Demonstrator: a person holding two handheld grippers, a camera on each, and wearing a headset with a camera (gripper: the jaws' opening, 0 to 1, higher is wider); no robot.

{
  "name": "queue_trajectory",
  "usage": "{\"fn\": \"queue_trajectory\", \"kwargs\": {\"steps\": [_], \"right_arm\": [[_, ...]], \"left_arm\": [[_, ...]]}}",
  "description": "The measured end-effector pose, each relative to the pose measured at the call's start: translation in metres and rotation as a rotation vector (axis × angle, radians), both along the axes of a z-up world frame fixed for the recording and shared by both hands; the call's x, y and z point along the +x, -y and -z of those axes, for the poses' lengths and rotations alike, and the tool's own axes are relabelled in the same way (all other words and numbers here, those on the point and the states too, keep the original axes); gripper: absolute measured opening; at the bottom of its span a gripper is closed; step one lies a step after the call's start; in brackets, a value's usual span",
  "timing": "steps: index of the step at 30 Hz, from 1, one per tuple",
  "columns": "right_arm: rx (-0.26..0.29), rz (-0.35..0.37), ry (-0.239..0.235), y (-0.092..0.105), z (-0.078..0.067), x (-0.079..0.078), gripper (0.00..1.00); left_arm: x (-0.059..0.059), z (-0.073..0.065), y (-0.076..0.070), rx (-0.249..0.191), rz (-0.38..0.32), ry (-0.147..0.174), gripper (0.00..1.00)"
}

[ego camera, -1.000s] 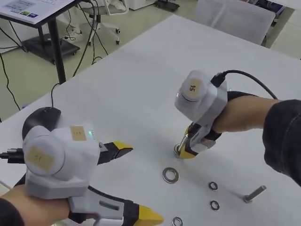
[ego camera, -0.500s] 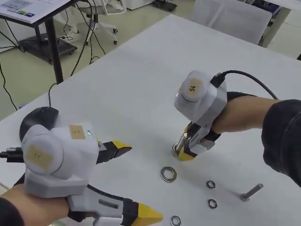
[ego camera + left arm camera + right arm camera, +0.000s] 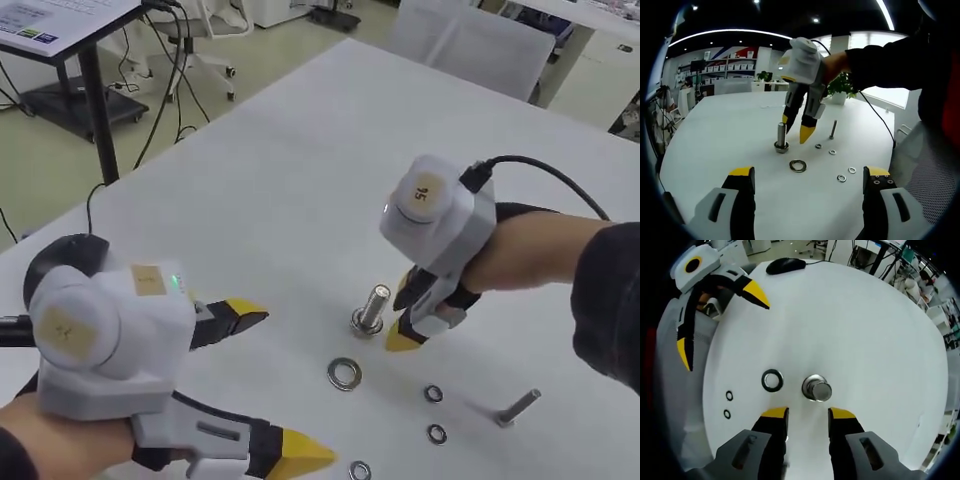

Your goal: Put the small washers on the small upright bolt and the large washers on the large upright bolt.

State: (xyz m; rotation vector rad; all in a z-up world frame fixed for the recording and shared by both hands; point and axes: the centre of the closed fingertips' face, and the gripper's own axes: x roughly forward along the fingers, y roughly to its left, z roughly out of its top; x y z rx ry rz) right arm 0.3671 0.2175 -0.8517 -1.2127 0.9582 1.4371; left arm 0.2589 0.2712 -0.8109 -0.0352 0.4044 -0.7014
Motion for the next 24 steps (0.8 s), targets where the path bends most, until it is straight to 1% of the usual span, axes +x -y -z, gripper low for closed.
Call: {"fn": "queue_trajectory", "kwargs": {"steps": [4, 12, 18, 21, 24], "right_arm": [[0.001, 0.006, -0.004, 0.004, -0.002, -0.005, 0.33], [0.008, 0.008, -0.026, 0.005, -0.002, -0.025, 0.33], [0.012, 0.003, -0.054, 0.001, 0.004, -0.044, 0.32], [0.023, 0.0, -0.063, -0.005, 0.008, -0.052, 0.32], [0.032, -0.016, -0.053, -0.012, 0.011, -0.058, 0.31]], "left_arm": [[0.002, -0.003, -0.001, 0.0, 0.001, 0.004, 0.89], [0.003, -0.008, -0.001, 0.001, 0.003, 0.017, 0.89], [0.002, -0.011, -0.002, -0.002, 0.006, 0.023, 0.89], [0.002, -0.012, -0.001, -0.005, 0.006, 0.026, 0.89], [0.0, -0.012, -0.001, -0.004, 0.008, 0.026, 0.88]]}}
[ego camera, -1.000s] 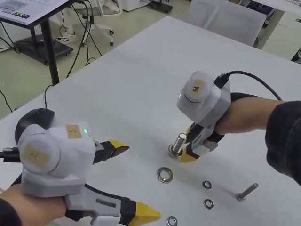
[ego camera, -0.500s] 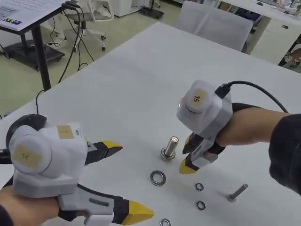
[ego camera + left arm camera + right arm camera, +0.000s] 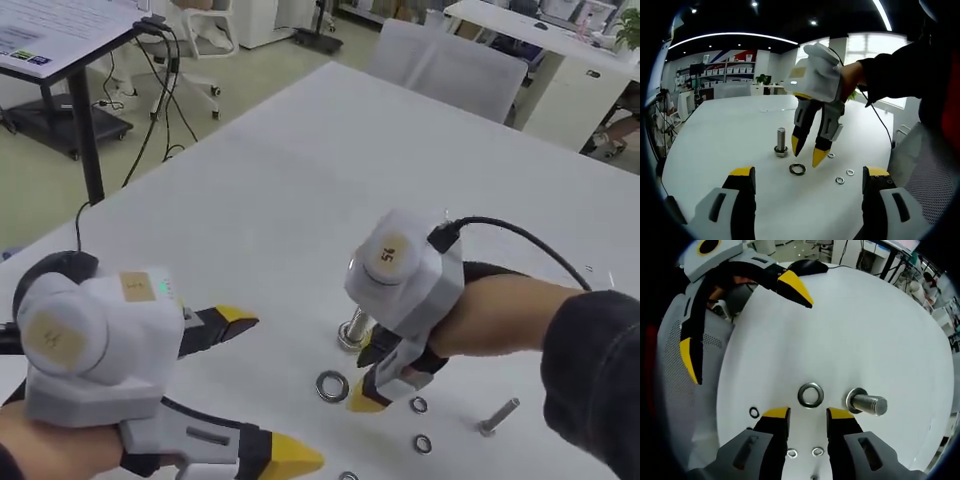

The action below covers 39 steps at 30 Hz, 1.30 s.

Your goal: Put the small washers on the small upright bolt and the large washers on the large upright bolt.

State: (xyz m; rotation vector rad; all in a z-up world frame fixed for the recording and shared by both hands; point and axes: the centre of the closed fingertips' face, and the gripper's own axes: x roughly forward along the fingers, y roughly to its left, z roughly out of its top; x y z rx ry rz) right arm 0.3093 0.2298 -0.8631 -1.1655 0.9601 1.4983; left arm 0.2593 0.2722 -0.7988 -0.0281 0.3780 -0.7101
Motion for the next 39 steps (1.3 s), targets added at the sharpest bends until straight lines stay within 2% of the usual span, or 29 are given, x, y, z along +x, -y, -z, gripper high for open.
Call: {"fn": "queue_trajectory", "kwargs": {"steps": [4, 7, 14, 19, 26, 39], "right_arm": [[0.007, -0.026, 0.011, -0.009, 0.005, -0.006, 0.31], [0.009, -0.04, 0.033, -0.013, 0.008, -0.004, 0.31], [-0.01, -0.054, 0.048, -0.014, 0.015, -0.002, 0.31], [-0.006, -0.028, 0.024, -0.015, 0.014, -0.001, 0.31], [0.011, 0.007, 0.019, -0.015, 0.014, 0.003, 0.25], [-0.004, -0.01, 0.032, -0.016, 0.015, 0.001, 0.23]], "left_arm": [[-0.002, -0.001, -0.001, -0.003, -0.003, 0.003, 0.88], [-0.003, -0.001, -0.003, -0.002, -0.007, 0.003, 0.88], [-0.005, 0.001, -0.004, -0.004, -0.013, -0.001, 0.87], [-0.005, 0.002, -0.003, -0.005, -0.014, -0.003, 0.87], [-0.005, 0.003, -0.001, -0.005, -0.012, -0.004, 0.87], [-0.006, 0.004, 0.004, -0.002, -0.001, -0.006, 0.87]]}}
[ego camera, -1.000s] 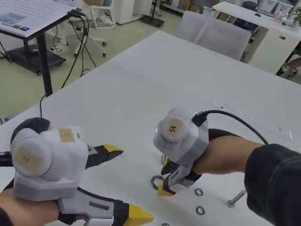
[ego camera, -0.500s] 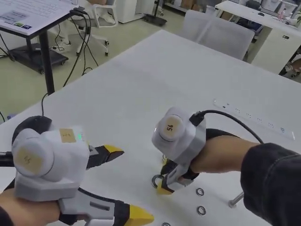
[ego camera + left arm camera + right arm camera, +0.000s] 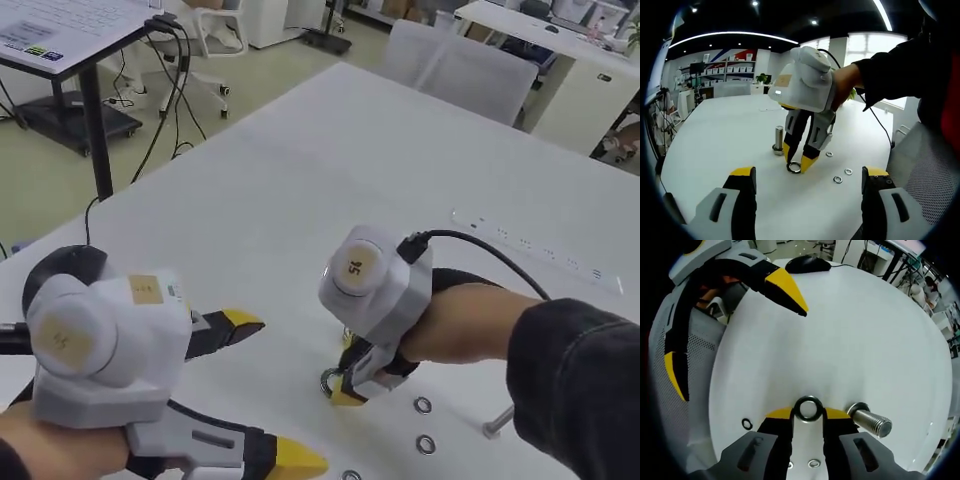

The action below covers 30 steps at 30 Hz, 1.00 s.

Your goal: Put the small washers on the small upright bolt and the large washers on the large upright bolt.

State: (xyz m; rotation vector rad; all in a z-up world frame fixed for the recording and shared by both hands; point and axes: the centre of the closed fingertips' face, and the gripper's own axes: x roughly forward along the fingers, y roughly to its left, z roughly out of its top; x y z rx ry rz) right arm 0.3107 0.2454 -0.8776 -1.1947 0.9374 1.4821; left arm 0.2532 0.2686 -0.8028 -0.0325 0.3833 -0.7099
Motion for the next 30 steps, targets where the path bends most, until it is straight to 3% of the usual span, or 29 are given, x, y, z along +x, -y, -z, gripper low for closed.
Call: {"fn": "queue_trajectory", "kwargs": {"steps": [6, 14, 23, 26, 30], "right_arm": [[-0.012, -0.006, -0.001, 0.007, -0.001, 0.001, 0.23], [-0.015, 0.016, -0.003, 0.021, -0.017, 0.006, 0.23], [-0.005, 0.065, 0.032, 0.045, -0.045, 0.025, 0.23], [0.011, 0.081, 0.037, 0.047, -0.055, 0.029, 0.23], [0.042, 0.082, 0.077, 0.043, -0.072, 0.037, 0.23]], "left_arm": [[0.001, 0.001, -0.002, -0.001, -0.003, -0.002, 0.87], [0.005, 0.002, 0.0, 0.002, 0.005, -0.006, 0.87], [0.007, 0.002, 0.008, 0.003, 0.029, -0.011, 0.87], [0.008, 0.002, 0.009, 0.005, 0.033, -0.013, 0.87], [0.008, 0.003, 0.011, 0.006, 0.039, -0.015, 0.87]]}}
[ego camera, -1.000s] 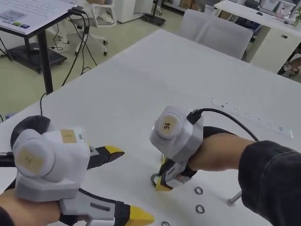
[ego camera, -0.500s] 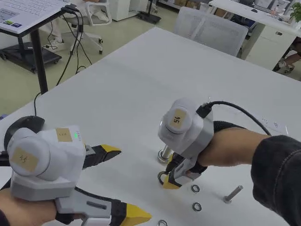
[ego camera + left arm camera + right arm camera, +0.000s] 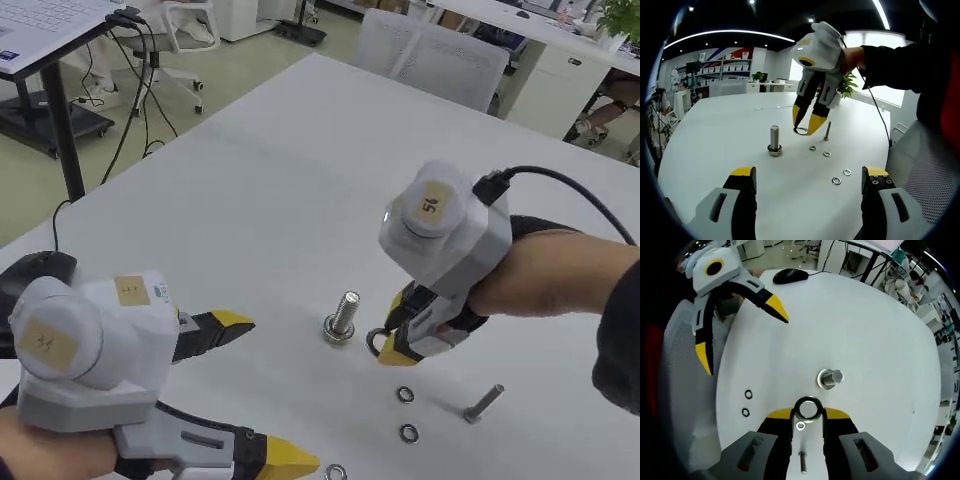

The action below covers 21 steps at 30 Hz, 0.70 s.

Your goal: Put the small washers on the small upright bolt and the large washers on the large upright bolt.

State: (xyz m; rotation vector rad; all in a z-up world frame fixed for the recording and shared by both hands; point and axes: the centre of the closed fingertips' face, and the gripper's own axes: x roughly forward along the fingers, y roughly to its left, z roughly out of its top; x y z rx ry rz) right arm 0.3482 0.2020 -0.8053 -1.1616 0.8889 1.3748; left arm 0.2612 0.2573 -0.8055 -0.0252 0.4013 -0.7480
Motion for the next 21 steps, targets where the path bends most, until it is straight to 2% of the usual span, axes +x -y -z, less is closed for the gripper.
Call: {"fn": "queue_trajectory", "kwargs": {"steps": [5, 10, 16, 21], "right_arm": [[0.027, -0.012, 0.03, -0.012, -0.015, 0.009, 0.23], [0.041, -0.034, 0.053, -0.027, -0.019, 0.015, 0.23], [0.035, -0.059, 0.052, -0.041, -0.013, 0.02, 0.23], [0.013, -0.073, 0.043, -0.044, -0.006, 0.022, 0.23]], "left_arm": [[0.0, 0.0, 0.002, 0.001, 0.006, -0.003, 0.87], [0.0, 0.001, 0.001, -0.001, 0.005, -0.005, 0.86], [0.0, 0.002, -0.003, -0.002, -0.008, -0.008, 0.86], [0.0, 0.004, -0.006, -0.003, -0.014, -0.013, 0.86]]}}
